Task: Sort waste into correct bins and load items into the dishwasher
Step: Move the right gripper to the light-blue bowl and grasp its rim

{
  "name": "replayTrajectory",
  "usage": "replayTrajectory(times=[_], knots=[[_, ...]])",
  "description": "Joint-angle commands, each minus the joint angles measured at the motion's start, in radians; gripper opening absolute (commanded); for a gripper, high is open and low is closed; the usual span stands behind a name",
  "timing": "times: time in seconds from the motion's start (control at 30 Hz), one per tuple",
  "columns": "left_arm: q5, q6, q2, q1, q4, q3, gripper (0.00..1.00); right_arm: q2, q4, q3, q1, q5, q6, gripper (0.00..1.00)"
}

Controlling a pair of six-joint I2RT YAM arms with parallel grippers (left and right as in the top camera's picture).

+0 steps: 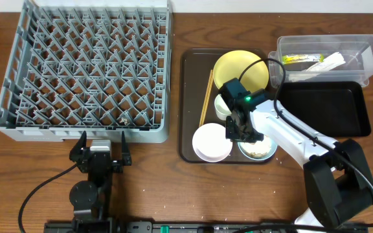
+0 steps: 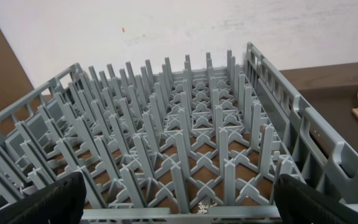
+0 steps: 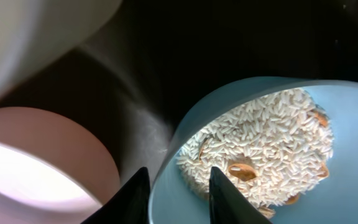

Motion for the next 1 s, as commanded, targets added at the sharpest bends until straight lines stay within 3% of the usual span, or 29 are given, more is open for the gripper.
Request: replayTrajectory(times=[0.0, 0.1, 0.53, 0.83, 0.97], knots=[[0.010, 0.014, -0.006, -0.004, -0.035, -0.016, 0.98, 0.004, -0.007, -0.005, 0.005, 0.023, 0.010, 0.19], [0.010, 0.014, -0.006, -0.004, -0.035, -0.016, 0.98, 0.004, -0.031, -0.005, 0.005, 0.020, 0.010, 0.14], [0.010, 0.014, -0.006, -0.004, -0.035, -0.016, 0.98, 0.004, -0.050, -0.006, 0.005, 0.024, -0.029, 0.15], [0.010, 0.014, -0.006, -0.004, -0.035, -0.016, 0.98, 0.004, -0.034, -0.006, 0.005, 0.024, -0.055, 0.27], [0.010, 0.014, -0.006, -0.004, -0.035, -0.016, 0.98, 0.004, -0.019, -0.008, 0.005, 0.044, -0.055, 0.26]])
